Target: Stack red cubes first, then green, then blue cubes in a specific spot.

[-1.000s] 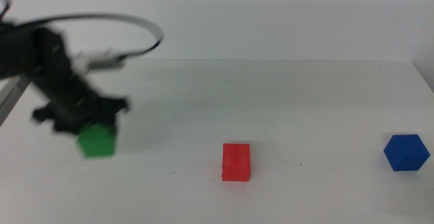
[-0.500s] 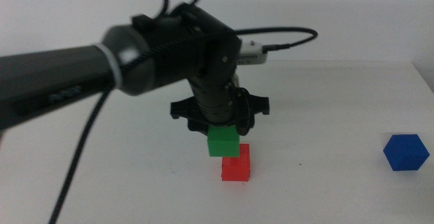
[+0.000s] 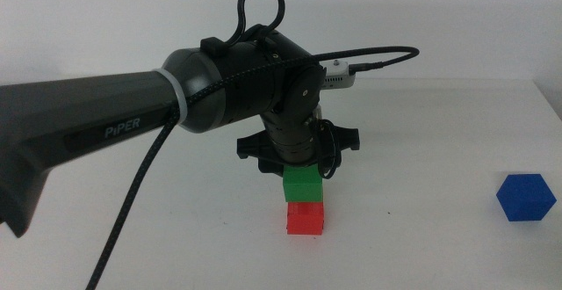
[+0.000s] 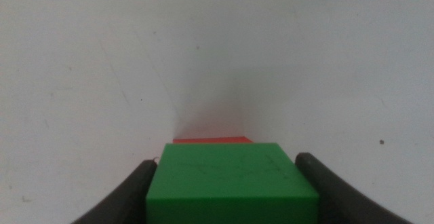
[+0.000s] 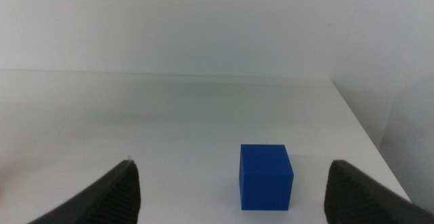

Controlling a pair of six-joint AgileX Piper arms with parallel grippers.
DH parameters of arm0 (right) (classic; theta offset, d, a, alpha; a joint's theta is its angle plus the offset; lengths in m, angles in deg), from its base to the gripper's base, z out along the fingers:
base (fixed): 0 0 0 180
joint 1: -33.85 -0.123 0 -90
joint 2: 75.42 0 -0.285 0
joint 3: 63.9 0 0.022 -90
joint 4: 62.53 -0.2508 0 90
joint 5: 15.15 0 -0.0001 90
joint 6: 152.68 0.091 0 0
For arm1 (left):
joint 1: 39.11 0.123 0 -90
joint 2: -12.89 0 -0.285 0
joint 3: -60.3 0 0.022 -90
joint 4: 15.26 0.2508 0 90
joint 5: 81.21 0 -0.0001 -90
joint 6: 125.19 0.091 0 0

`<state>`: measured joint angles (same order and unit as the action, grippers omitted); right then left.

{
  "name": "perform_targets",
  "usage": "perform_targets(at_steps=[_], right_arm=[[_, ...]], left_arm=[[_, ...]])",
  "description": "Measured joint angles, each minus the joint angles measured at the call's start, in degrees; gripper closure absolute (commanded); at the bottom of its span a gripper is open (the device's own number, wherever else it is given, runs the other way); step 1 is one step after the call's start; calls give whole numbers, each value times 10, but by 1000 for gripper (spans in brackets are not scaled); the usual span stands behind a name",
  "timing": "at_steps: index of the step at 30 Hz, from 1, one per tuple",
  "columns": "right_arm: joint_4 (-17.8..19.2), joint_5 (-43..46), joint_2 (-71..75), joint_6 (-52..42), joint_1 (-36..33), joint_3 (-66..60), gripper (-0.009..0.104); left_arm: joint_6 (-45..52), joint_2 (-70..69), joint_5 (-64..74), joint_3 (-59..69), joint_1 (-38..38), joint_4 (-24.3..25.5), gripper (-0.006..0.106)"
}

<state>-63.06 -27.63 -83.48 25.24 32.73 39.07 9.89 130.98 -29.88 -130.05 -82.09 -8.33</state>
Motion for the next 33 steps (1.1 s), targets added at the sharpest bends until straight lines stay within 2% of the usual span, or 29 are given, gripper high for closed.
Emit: perform_targets(at_steps=[21, 24, 26, 28, 29, 33], right_arm=[[0, 0, 0, 0, 0, 0, 2], [0, 0, 0, 0, 0, 0, 2], [0, 0, 0, 0, 0, 0, 2], [0, 0, 0, 0, 0, 0, 2], [0, 0, 0, 0, 0, 0, 2], [0, 0, 0, 0, 0, 0, 2]], left_arm=[[-15, 26, 11, -4, -9, 5, 98], [-15, 30, 9, -5, -9, 7, 95], [-14, 30, 9, -5, -9, 8, 90], [-14, 30, 8, -5, -9, 9, 78], [-14, 30, 7, -5, -9, 9, 52], [5, 31, -2, -5, -9, 9, 22]])
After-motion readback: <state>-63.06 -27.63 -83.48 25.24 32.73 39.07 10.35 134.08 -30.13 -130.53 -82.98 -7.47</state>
